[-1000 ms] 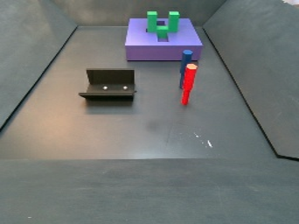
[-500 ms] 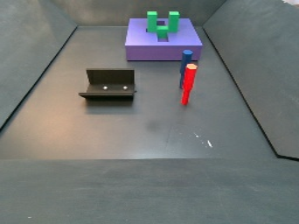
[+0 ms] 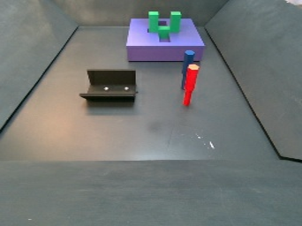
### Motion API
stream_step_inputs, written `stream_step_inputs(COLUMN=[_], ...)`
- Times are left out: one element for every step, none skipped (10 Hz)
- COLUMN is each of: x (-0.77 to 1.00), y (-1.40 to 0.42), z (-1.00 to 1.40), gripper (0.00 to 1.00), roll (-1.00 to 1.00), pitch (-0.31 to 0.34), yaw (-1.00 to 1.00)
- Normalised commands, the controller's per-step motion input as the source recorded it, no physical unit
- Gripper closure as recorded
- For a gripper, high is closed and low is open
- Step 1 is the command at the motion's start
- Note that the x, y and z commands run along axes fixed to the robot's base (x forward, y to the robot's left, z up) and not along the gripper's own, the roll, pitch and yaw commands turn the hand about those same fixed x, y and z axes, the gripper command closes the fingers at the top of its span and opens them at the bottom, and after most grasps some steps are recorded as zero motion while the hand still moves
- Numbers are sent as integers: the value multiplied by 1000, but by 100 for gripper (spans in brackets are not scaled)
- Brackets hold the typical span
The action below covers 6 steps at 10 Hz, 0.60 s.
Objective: Pick up the brown object. Move up. Move to above the board. Insert the brown object.
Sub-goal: Insert the brown object.
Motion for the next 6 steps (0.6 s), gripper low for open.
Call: stream_step_inputs(x=[0,0,0,37,51,46], y=[-163,-169,-166,-163,-163,-146], z=[-186,-191,-180,-169,-209,-231], gripper=[100,100,100,100,100,100], roll=[39,44,97,84,64,77], pitch=[-13,-14,-33,0,0,0], yaw=[-914,-894,-866,-897,-906,-903])
